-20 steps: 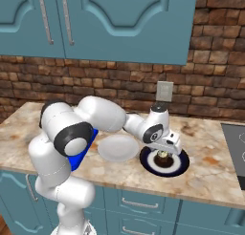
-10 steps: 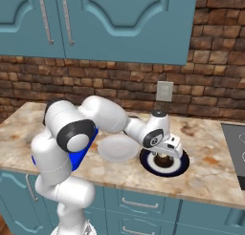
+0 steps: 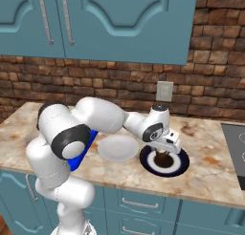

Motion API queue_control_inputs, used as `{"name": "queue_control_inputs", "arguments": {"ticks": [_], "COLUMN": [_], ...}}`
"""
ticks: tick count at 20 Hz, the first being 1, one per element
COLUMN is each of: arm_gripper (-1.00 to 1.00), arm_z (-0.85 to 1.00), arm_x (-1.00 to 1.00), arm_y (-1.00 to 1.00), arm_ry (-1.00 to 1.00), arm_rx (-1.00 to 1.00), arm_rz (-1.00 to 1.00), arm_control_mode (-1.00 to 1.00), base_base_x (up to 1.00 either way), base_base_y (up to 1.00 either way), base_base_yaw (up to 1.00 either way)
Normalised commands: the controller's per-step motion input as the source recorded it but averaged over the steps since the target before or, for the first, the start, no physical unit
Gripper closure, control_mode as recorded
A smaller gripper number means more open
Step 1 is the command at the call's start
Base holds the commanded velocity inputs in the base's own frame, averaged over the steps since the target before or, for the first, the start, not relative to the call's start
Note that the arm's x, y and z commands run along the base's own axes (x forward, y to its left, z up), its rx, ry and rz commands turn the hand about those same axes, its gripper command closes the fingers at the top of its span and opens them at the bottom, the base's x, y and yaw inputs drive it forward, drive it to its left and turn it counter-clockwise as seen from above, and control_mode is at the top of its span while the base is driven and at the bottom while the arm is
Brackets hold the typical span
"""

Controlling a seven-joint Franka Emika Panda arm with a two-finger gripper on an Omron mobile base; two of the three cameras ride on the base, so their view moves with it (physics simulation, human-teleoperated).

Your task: Move the dessert items from the plates to the tray.

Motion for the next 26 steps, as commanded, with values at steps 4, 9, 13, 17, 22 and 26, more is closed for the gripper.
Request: {"name": "queue_control_inputs", "arguments": {"ticks": [4, 9, 13, 17, 22, 26], "arm_gripper": [1.0, 1.0, 1.0, 1.0, 1.0, 1.0], "arm_z": [1.0, 0.53, 0.0, 0.01, 0.26, 0.23], "arm_x": [-0.02, -0.12, -0.26, -0.28, -0.18, -0.19], "arm_y": [0.92, 1.0, 1.0, 1.0, 1.0, 1.0], "arm_ry": [0.0, 0.0, 0.0, 0.03, 0.13, 0.06], "arm_rx": [0.14, 0.01, 0.0, 0.0, 0.0, 0.0], "arm_rz": [0.0, 0.0, 0.01, 0.02, 0.01, 0.0], "arm_control_mode": [-1.0, -1.0, -1.0, -1.0, -1.0, -1.0], "base_base_x": [0.0, 0.0, 0.0, 0.0, 0.0, 0.0], "base_base_y": [0.0, 0.0, 0.0, 0.0, 0.0, 0.0], "base_base_yaw": [0.0, 0.0, 0.0, 0.0, 0.0, 0.0]}}
